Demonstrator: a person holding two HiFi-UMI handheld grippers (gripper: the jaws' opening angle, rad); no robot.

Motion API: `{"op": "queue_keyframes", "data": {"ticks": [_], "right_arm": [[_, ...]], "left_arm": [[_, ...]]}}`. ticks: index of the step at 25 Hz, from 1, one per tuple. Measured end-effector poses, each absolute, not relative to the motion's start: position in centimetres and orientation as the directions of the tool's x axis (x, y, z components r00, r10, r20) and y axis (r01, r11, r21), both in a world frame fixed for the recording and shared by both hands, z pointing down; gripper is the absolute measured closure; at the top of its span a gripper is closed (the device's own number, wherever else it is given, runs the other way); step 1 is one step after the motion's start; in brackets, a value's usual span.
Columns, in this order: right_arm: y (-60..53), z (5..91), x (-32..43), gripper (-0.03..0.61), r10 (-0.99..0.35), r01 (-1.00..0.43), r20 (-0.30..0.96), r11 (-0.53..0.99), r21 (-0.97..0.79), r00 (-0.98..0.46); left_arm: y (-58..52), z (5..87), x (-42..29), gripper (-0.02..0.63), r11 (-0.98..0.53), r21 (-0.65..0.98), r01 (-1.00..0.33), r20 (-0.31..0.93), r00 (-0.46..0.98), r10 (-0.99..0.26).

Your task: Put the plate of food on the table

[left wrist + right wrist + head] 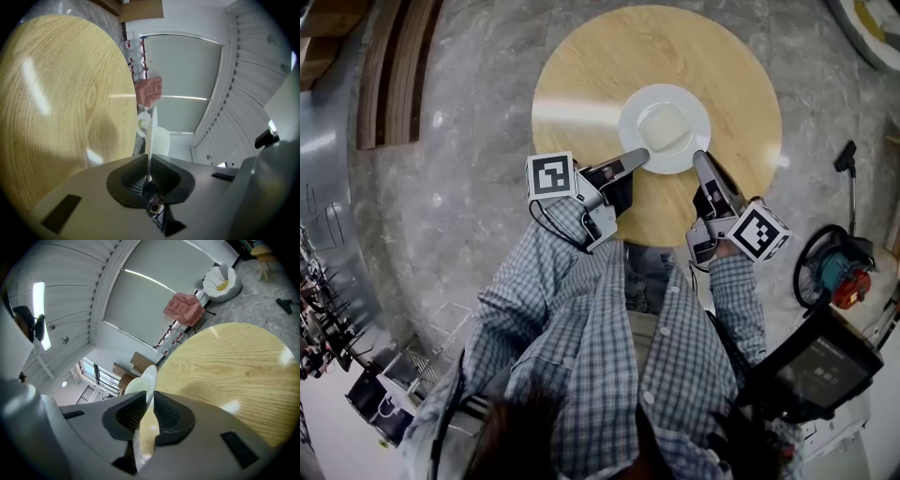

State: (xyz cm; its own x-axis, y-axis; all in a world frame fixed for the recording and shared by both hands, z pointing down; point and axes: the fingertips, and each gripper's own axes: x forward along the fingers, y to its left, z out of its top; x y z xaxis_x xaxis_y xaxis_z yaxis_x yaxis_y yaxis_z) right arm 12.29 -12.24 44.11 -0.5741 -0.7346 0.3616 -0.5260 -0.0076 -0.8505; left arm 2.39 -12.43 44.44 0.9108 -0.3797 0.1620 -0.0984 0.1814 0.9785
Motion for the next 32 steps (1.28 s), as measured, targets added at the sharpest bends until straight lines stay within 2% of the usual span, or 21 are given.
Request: {"op": "queue_keyframes", "data": {"ticks": [32], "right_arm": [[-11.0,52.6,13.0,0.522,-0.682,-0.525,0.485,-0.172,-0.833,-0.547]], "left_arm": [[-11.3,52.9,2.9,0.594,0.249,0.939,-0.238,0.310,0.897,-0.314]]}}
